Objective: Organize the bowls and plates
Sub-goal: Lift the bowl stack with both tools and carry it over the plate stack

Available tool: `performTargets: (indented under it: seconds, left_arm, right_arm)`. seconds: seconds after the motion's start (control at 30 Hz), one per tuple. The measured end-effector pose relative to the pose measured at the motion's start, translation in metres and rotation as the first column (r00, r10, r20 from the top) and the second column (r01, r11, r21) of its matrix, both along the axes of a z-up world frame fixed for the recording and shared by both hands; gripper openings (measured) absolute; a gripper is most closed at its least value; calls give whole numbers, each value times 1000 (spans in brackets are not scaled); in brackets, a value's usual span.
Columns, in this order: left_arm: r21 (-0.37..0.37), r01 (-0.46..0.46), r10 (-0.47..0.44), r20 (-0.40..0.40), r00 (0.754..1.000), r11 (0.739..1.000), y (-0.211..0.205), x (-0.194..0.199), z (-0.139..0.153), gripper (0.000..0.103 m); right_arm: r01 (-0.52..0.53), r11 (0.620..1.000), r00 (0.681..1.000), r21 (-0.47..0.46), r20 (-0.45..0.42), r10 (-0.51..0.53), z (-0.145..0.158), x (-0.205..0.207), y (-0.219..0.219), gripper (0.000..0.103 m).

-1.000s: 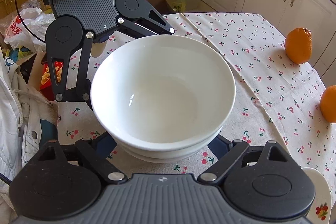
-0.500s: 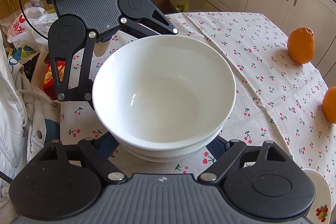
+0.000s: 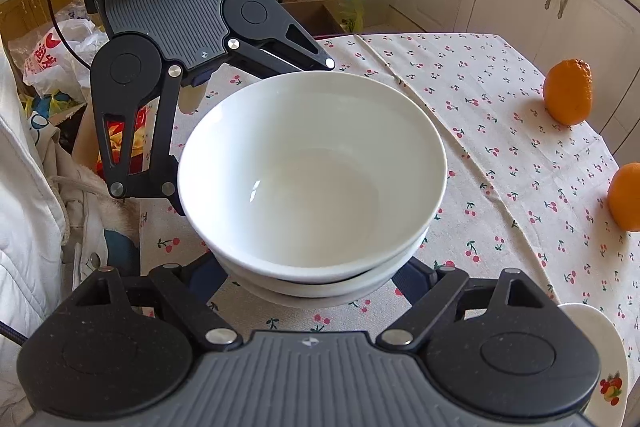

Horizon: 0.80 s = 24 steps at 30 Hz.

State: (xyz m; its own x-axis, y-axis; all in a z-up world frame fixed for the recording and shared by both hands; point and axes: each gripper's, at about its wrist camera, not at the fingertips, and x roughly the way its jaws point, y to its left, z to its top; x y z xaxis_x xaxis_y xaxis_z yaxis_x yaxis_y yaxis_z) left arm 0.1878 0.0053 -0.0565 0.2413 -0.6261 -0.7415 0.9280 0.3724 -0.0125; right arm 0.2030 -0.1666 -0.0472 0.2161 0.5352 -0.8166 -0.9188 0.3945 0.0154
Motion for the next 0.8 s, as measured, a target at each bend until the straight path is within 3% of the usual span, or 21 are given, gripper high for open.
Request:
performTargets:
  seconds: [0.43, 0.8]
  left_arm:
    - [-17, 40, -39, 75, 996, 999, -49, -1, 30, 82]
    - [-36, 105, -100, 136, 986, 994, -108, 30, 40, 82]
  right_arm:
    - [47, 998, 997, 29, 54, -49, 28, -13, -54, 91]
    - [123, 992, 987, 34, 101, -125, 45, 4, -117, 91]
